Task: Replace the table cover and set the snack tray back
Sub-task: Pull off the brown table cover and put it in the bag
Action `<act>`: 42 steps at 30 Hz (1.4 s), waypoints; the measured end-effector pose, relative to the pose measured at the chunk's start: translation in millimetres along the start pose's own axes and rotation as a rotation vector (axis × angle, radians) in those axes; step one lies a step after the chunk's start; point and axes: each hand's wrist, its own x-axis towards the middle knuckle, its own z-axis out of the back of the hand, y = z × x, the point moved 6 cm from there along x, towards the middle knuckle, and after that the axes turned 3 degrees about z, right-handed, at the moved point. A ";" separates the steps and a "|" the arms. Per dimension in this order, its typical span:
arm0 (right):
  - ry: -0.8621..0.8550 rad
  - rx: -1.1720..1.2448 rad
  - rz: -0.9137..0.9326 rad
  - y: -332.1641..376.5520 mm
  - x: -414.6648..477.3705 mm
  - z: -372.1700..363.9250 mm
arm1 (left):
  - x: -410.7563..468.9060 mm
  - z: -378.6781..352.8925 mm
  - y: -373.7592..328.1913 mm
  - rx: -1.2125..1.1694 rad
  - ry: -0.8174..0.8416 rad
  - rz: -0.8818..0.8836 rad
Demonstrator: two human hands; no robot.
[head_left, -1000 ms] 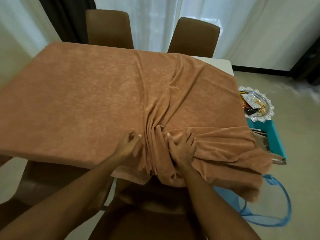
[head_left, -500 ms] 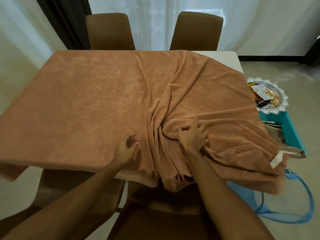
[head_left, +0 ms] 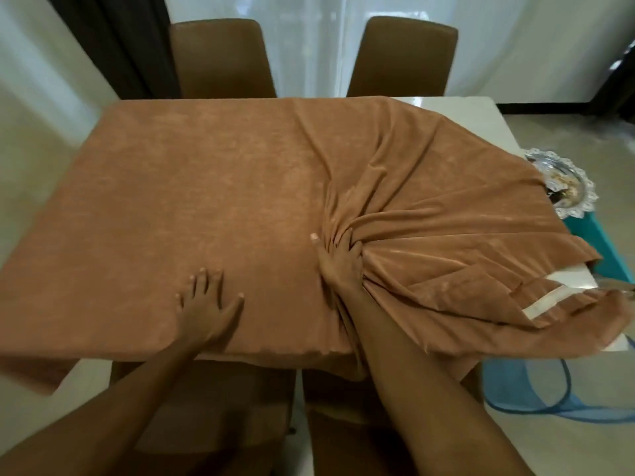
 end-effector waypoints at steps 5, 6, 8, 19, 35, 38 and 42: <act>0.421 0.126 0.177 95.5 -18.2 -96.9 | 3.4 12.3 8.8 -0.127 0.001 0.032; 0.448 0.108 0.228 111.4 -24.7 -108.0 | 8.7 12.7 17.1 -0.193 0.011 0.034; 0.272 -0.027 0.390 134.6 -31.0 -103.2 | 18.3 19.3 30.7 -0.400 0.030 0.038; 0.048 -0.100 0.201 94.5 -63.6 -141.2 | 40.9 80.0 202.9 -0.178 -0.216 0.282; 0.233 0.012 0.295 155.0 -76.7 -198.4 | 31.5 81.8 148.4 -0.669 -0.257 0.325; 0.290 0.119 0.250 161.6 -69.9 -194.4 | 11.9 57.7 78.7 -0.805 -0.100 0.252; 0.309 0.040 0.204 162.4 -66.0 -193.7 | -4.8 44.1 42.5 -0.829 -0.006 0.161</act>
